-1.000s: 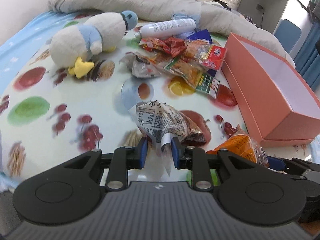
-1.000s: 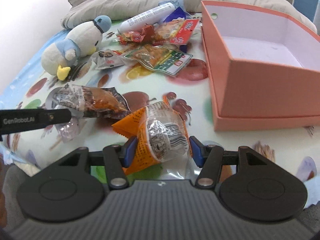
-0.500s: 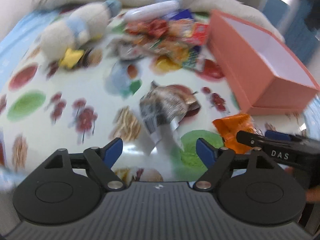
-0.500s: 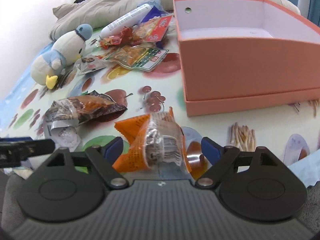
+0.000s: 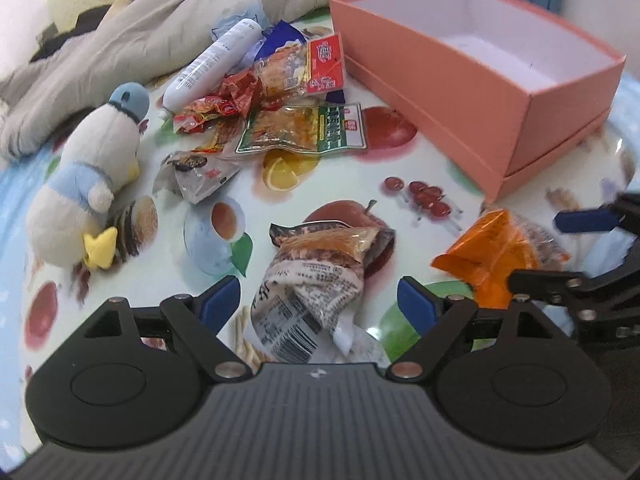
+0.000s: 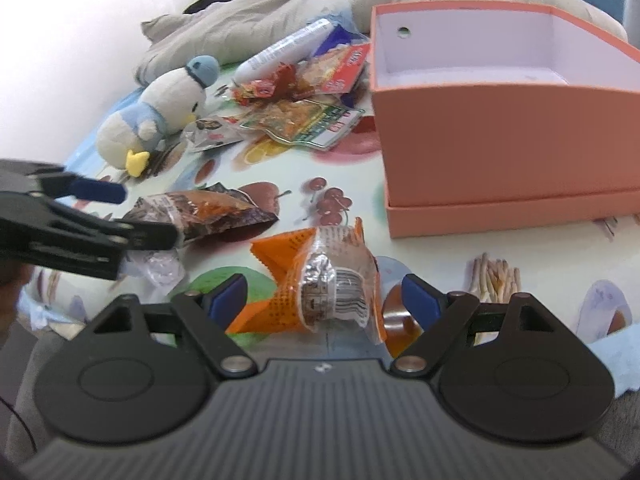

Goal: Organize snacks
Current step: 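Lift the white bag with the left tool while the right tool lifts the orange snack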

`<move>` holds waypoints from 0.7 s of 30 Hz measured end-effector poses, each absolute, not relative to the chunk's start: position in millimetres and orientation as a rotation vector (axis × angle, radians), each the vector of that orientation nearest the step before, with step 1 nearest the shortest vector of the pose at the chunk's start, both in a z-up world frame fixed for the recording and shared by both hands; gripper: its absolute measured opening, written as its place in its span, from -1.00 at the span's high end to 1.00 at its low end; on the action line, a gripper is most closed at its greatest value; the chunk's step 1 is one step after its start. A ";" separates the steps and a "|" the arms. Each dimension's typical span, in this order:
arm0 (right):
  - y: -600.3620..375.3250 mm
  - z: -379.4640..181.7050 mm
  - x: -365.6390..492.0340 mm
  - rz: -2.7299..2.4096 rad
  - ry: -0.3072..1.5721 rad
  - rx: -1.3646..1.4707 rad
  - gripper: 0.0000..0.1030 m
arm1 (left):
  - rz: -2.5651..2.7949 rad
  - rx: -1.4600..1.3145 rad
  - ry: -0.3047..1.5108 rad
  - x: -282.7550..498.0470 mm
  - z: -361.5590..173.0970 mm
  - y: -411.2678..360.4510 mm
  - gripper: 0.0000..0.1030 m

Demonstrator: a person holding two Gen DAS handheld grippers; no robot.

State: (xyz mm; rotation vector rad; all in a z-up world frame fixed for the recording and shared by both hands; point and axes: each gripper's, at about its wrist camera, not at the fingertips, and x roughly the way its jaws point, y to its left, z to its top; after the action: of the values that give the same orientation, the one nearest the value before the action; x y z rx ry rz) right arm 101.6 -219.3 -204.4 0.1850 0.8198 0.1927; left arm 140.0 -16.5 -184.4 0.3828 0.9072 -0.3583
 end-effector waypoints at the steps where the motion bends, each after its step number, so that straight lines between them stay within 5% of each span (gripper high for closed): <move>1: -219.4 -204.0 102.8 0.190 0.818 0.178 -0.66 | -0.356 0.403 0.899 141.5 -187.1 -19.4 -0.72; 17: -215.3 -218.9 125.5 0.189 0.866 0.145 -0.64 | -0.292 0.363 0.947 169.9 -203.9 -22.6 -0.70; 21: -212.4 -222.0 128.4 0.176 0.885 0.132 -0.49 | -0.264 0.294 0.966 174.0 -206.1 -17.1 -0.63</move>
State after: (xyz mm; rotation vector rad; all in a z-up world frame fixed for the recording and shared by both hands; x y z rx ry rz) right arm 128.4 -212.4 -222.0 0.1316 0.8850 0.1759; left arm 174.0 -17.1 -206.1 0.2937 0.9659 -0.2643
